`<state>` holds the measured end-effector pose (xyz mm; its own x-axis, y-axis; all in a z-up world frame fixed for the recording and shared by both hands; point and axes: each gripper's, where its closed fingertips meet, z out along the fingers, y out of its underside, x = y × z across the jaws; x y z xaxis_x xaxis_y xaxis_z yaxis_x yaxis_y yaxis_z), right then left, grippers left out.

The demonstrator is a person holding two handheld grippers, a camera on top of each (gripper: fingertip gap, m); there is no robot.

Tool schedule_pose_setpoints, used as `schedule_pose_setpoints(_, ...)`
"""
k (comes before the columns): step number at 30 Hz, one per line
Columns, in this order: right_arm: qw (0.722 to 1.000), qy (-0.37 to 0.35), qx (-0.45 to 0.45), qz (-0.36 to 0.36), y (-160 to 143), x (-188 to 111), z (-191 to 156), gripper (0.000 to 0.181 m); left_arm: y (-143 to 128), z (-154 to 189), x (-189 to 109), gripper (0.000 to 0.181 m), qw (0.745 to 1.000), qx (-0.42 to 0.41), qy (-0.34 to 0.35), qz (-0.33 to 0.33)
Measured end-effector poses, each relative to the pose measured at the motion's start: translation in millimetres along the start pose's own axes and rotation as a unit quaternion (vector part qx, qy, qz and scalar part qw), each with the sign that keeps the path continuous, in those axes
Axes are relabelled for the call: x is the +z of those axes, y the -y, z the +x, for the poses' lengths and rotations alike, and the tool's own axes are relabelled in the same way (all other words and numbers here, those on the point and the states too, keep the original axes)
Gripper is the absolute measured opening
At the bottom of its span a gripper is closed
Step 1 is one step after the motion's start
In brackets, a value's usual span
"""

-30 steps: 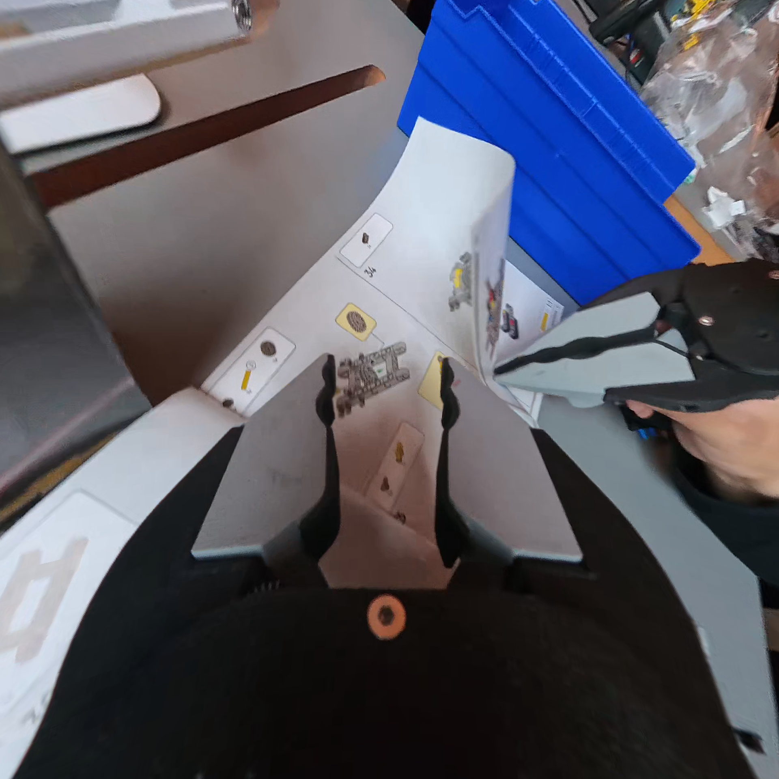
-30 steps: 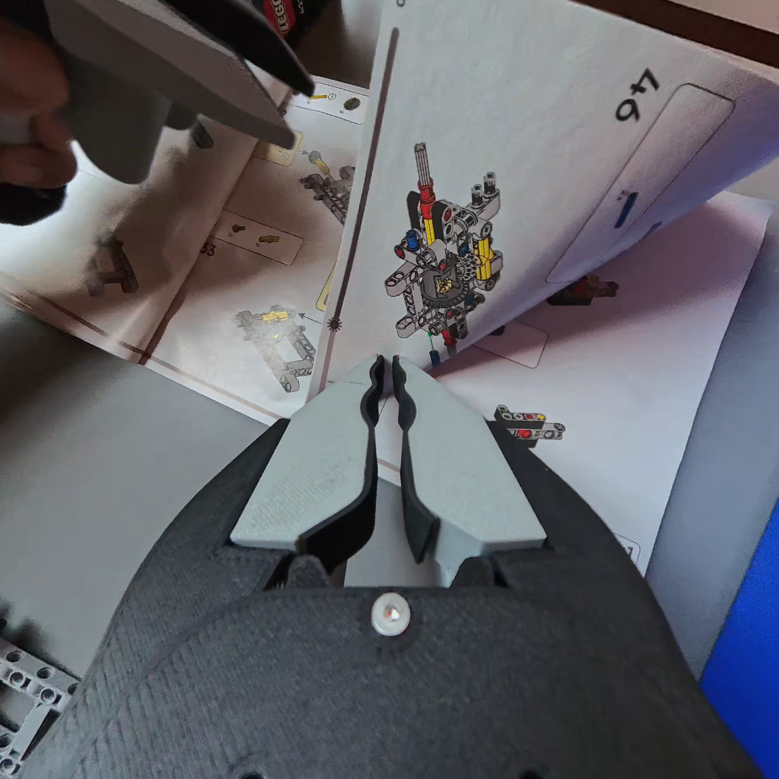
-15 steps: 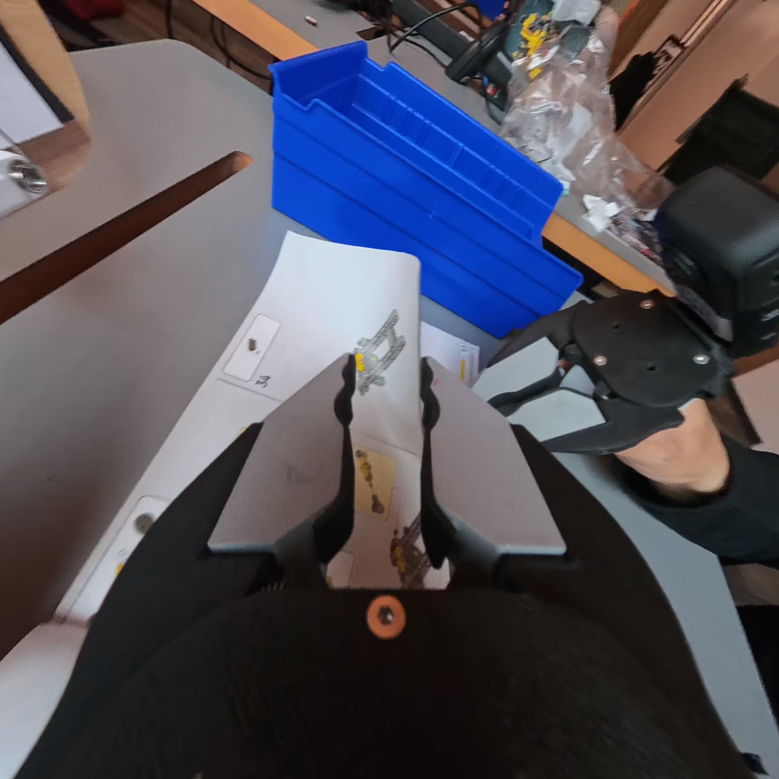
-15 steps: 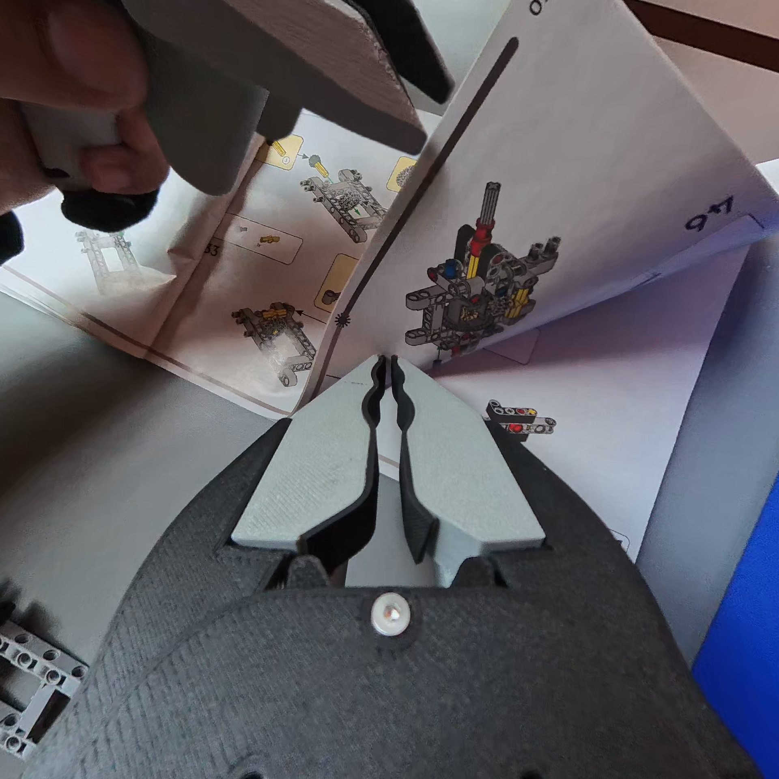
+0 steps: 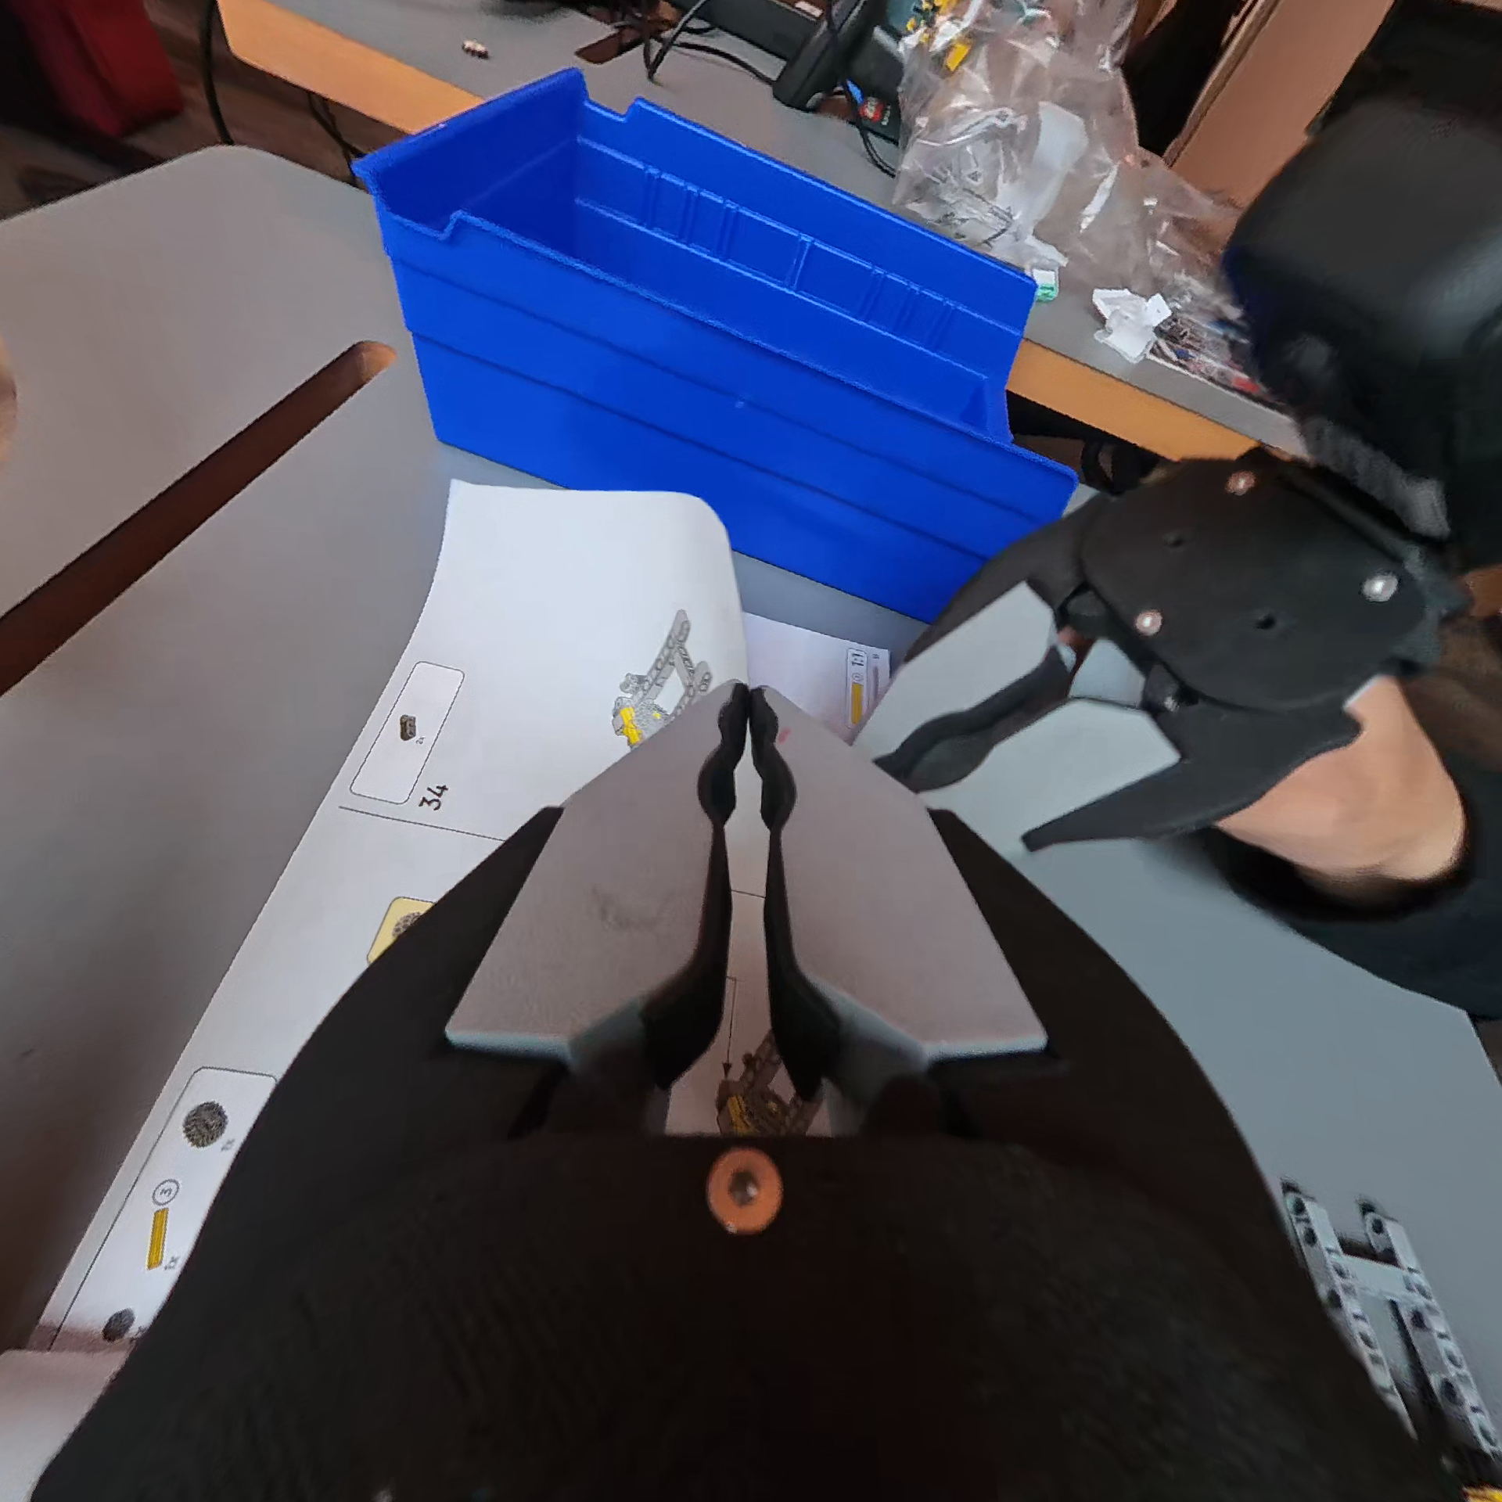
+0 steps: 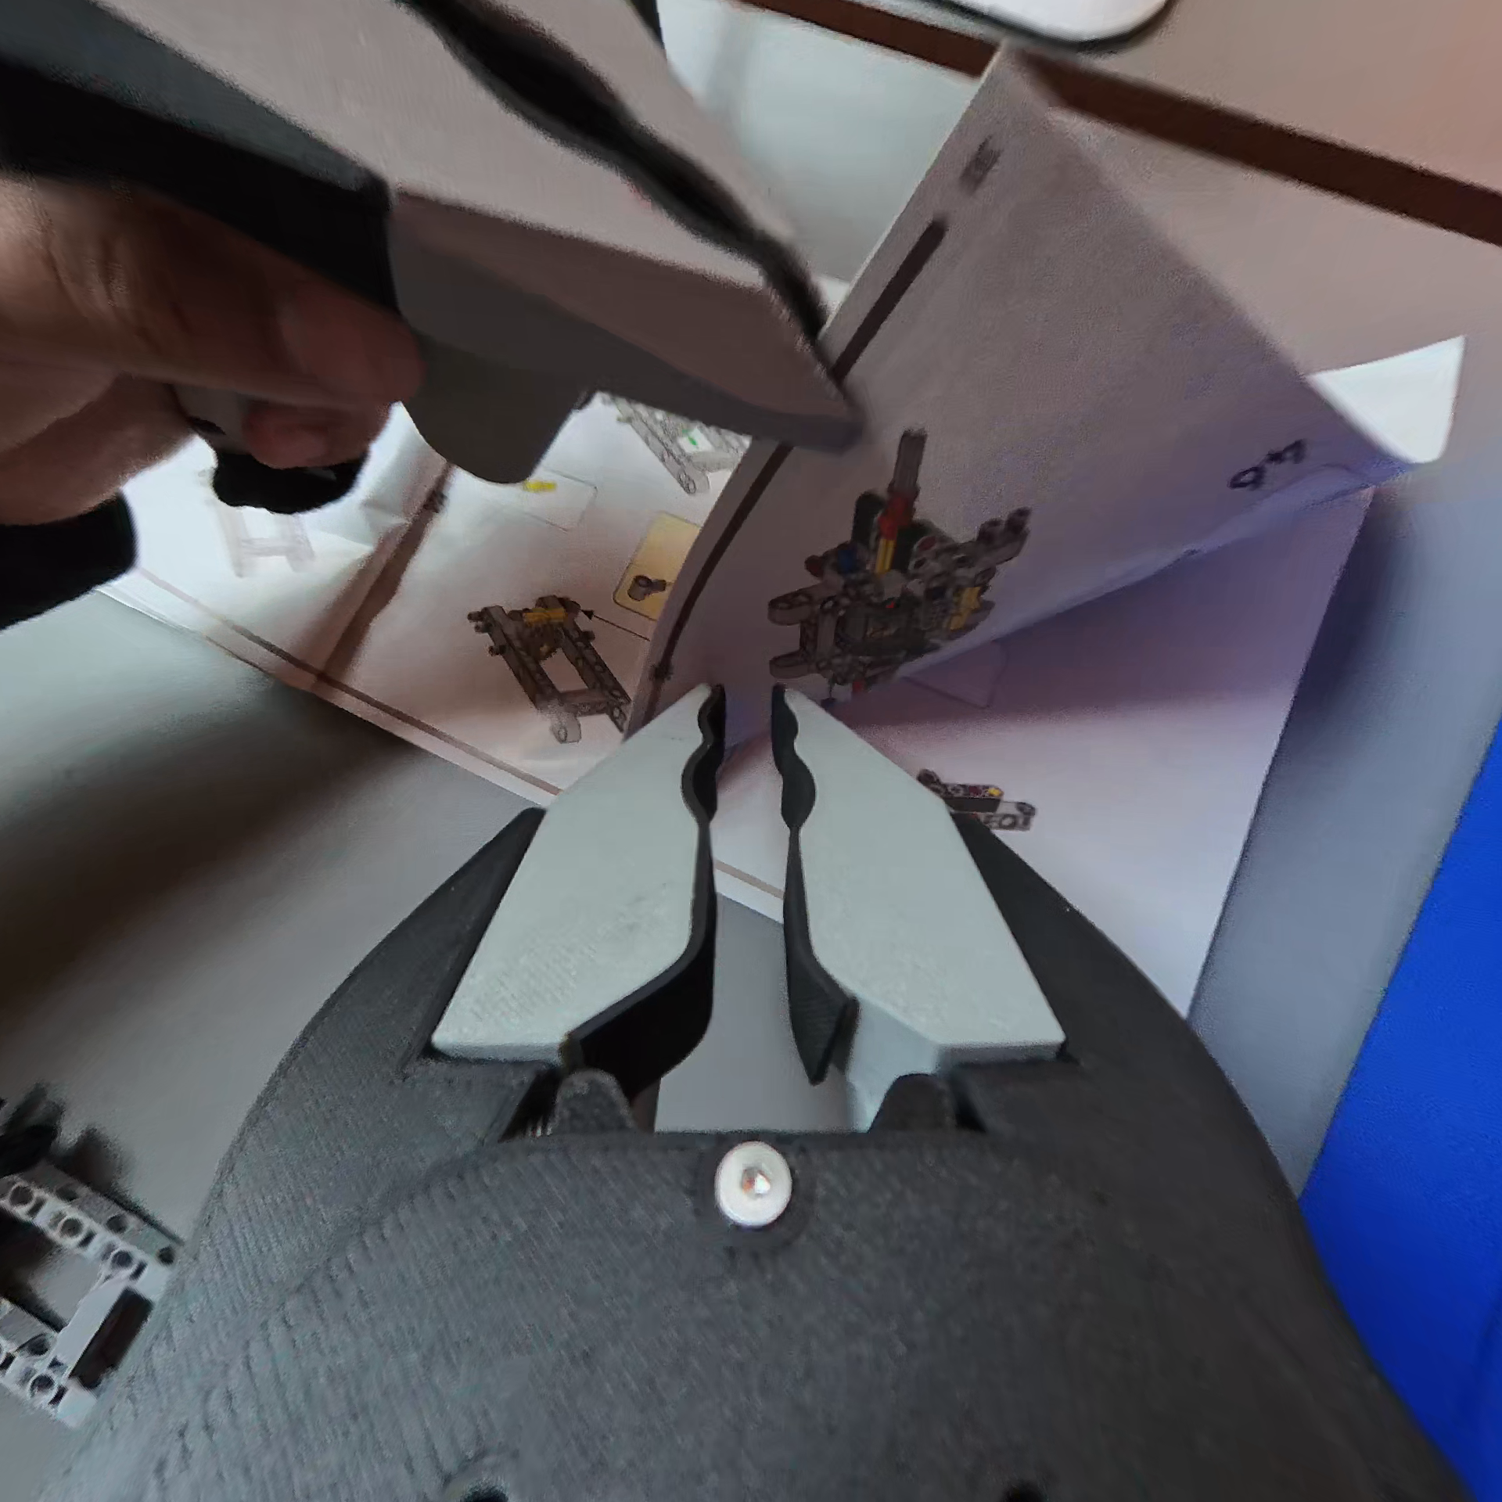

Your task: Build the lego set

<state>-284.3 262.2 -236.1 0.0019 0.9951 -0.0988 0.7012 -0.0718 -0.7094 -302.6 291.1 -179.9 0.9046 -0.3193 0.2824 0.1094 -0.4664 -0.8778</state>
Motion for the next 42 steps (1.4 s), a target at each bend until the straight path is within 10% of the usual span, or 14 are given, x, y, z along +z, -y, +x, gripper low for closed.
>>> schedule_pose_setpoints(10, 0.966, -0.036, -0.071, 0.244, 68, -79, 10, 0.017, -3, 28, 1, 0.000, 0.999, 0.035, -0.031, 0.021)
schedule_pose_setpoints(42, 0.971, -0.049, -0.138, 0.188, 57, -59, 13, 0.009, -8, 46, 7, 0.000, 0.996, 0.066, -0.056, 0.016)
